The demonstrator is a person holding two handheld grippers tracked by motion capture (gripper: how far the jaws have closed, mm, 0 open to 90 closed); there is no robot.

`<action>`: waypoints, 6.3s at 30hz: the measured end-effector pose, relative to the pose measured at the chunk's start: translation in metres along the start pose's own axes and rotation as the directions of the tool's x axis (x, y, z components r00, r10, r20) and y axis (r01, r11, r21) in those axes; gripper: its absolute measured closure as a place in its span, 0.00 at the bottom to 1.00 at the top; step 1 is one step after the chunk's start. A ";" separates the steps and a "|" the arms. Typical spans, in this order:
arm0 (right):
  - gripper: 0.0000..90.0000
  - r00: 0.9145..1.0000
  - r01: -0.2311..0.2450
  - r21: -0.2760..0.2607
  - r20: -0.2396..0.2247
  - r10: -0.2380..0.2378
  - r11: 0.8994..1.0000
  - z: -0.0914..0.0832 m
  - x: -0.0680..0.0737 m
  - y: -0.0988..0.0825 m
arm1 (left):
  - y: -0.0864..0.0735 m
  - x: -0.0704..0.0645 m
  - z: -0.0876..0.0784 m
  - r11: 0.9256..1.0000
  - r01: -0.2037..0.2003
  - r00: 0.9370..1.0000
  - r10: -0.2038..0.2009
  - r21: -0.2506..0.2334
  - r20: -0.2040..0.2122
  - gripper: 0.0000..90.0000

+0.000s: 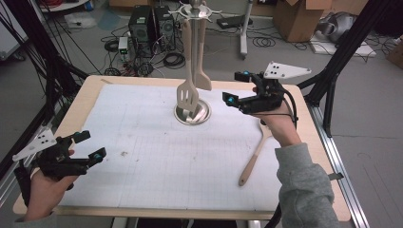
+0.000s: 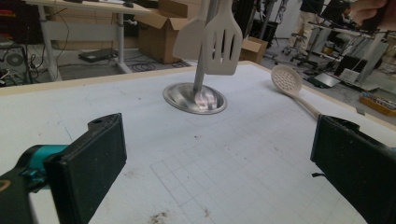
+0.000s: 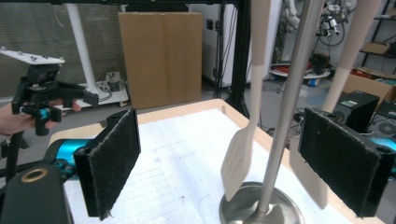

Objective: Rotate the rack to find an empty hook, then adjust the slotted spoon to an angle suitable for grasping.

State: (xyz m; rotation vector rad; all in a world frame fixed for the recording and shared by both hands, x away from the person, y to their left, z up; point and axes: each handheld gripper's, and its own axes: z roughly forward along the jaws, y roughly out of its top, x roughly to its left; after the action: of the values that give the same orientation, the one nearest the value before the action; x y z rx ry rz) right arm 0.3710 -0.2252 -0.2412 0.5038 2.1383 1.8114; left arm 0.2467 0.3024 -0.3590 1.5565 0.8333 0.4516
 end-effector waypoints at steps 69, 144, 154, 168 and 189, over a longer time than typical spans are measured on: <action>0.73 0.989 -0.134 0.234 0.096 0.114 0.963 -0.075 -0.006 -0.144 | 0.001 -0.013 0.031 0.999 -0.032 0.998 0.030 0.042 0.052 0.04; 0.99 0.980 -0.187 0.447 0.147 0.134 0.875 -0.053 -0.020 -0.215 | -0.001 -0.020 0.036 0.997 -0.054 0.997 0.050 0.054 0.066 0.04; 0.99 0.975 -0.202 0.434 0.174 0.138 0.878 -0.037 -0.021 -0.214 | 0.000 -0.021 0.036 0.997 -0.053 0.997 0.049 0.058 0.064 0.04; 0.99 0.932 -0.268 0.349 0.330 0.149 0.898 -0.056 -0.056 -0.201 | -0.003 -0.020 0.031 0.997 -0.048 0.997 0.045 0.058 0.055 0.04; 1.00 0.917 -0.286 0.434 0.384 0.111 0.855 -0.040 -0.071 -0.211 | -0.006 -0.021 0.027 0.997 -0.049 0.997 0.046 0.067 0.055 0.04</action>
State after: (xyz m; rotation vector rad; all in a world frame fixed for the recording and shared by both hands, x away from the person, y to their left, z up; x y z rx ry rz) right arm 0.4017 -0.3229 -0.4428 1.1156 2.3311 1.1315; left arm 0.2506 0.2686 -0.3657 1.6472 0.7788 0.4181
